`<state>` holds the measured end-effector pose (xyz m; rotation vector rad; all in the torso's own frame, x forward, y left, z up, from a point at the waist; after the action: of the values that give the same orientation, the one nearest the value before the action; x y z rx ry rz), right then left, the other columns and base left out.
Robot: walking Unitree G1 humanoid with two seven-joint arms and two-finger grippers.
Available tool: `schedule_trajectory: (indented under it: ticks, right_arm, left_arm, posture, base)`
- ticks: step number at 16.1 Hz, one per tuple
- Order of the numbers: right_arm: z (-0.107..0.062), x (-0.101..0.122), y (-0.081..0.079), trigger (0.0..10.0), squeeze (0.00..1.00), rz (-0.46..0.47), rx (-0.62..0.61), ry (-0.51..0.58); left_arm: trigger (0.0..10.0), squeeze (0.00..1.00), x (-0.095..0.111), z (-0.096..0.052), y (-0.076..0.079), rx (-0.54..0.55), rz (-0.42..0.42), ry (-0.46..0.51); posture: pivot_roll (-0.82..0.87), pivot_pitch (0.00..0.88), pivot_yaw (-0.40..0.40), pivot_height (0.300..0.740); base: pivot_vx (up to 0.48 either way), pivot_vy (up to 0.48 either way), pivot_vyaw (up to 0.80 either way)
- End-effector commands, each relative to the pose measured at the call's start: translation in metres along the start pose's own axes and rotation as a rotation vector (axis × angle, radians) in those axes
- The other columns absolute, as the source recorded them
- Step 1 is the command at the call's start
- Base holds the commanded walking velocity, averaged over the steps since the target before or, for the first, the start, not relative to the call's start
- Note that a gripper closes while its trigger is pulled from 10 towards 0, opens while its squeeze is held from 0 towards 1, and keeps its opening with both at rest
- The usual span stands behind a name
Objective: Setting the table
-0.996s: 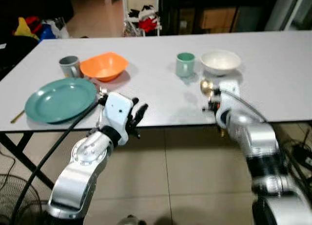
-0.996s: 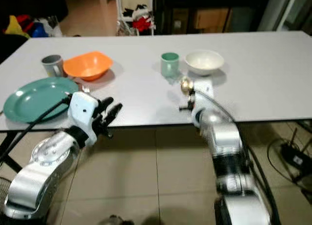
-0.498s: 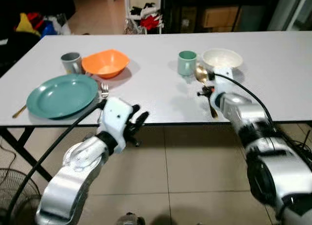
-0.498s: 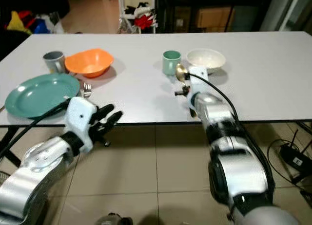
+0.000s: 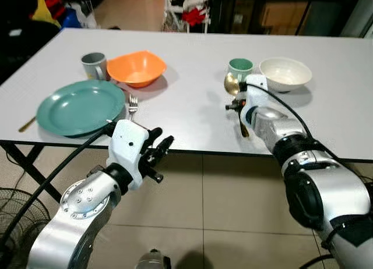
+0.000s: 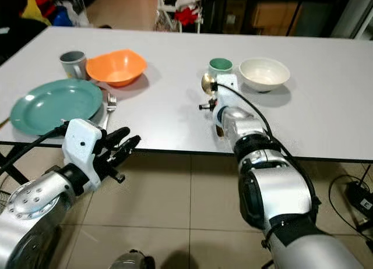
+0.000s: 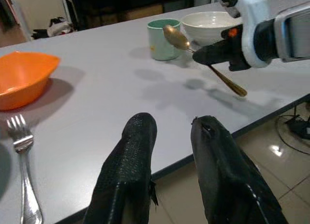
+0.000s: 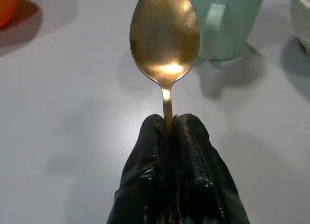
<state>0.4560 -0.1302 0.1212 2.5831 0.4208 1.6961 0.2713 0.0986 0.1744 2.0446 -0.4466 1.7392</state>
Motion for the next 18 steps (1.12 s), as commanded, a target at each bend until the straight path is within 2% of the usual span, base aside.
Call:
schedule_trajectory:
  ticks: [1,7,8,9,10,11,12,16,17,18]
  right_arm:
    - [0.0,0.004,-0.001,10.0,0.0,0.034,-0.008,0.01]
    - [0.001,-0.016,-0.005,10.0,0.0,0.146,-0.007,-0.058]
    - [0.001,-0.024,-0.008,10.0,0.07,0.141,0.0,-0.082]
    - [0.001,-0.027,-0.009,10.0,0.2,0.151,-0.001,-0.088]
    - [0.001,-0.031,-0.008,10.0,0.72,0.149,-0.012,-0.099]
    - [0.001,-0.032,-0.007,10.0,0.85,0.15,-0.017,-0.103]
    - [0.001,-0.035,-0.007,10.0,0.93,0.152,-0.024,-0.111]
    - [0.0,-0.04,-0.005,10.0,0.94,0.162,-0.038,-0.118]
    - [0.001,-0.038,-0.005,10.0,1.0,0.154,-0.031,-0.106]
    - [0.001,-0.033,-0.003,10.0,1.0,0.14,-0.028,-0.086]
  left_arm:
    - [10.0,0.0,0.0,-0.004,-0.001,0.007,0.002,-0.008]
    - [10.0,0.0,-0.002,-0.009,0.002,0.016,-0.013,-0.026]
    - [10.0,0.0,-0.003,-0.008,0.002,0.015,-0.012,-0.031]
    - [10.0,0.0,-0.003,-0.008,0.001,0.016,-0.012,-0.032]
    - [10.0,0.0,-0.004,-0.008,0.001,0.015,-0.011,-0.036]
    - [10.0,0.0,-0.005,-0.008,0.001,0.015,-0.011,-0.037]
    - [10.0,0.0,-0.005,-0.008,0.0,0.016,-0.011,-0.039]
    - [10.0,0.0,-0.005,-0.007,0.0,0.02,-0.008,-0.035]
    - [10.0,0.0,-0.003,-0.007,0.0,0.022,-0.008,-0.028]
    - [10.0,0.0,-0.002,-0.005,-0.001,0.027,-0.007,-0.019]
  posture:
    - [0.25,0.035,-0.01,0.74]
    - [0.25,0.045,-0.019,0.74]
    - [0.25,0.045,-0.018,0.74]
    - [0.25,0.044,-0.016,0.74]
    - [0.25,0.043,-0.015,0.74]
    - [0.25,0.043,-0.015,0.74]
    - [0.25,0.04,-0.017,0.74]
    - [0.26,0.03,-0.021,0.74]
    - [0.26,0.024,-0.022,0.74]
    - [0.25,0.001,-0.024,0.74]
  base:
    - [0.0,0.0,0.0]
    - [0.0,0.0,0.0]
    - [0.0,0.0,0.0]
    - [0.0,0.0,0.0]
    - [0.0,0.0,0.0]
    - [0.0,0.0,0.0]
    - [0.0,0.0,0.0]
    - [0.0,0.0,0.0]
    - [0.0,0.0,0.0]
    - [0.0,0.0,0.0]
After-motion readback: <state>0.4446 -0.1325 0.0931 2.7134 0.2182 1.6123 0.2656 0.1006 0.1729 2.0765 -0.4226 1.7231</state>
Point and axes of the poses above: a point about 5 cm out from each wrist's last joint towards the gripper, its own z axis pointing out of the wrist towards the gripper, its own x axis along the axis of the wrist's last joint, y = z × x, the point moved 6 cm from there along z, pointing out of the wrist towards the gripper, and after that the axes turned 12 degrees about -z, right-handed, at the moved point
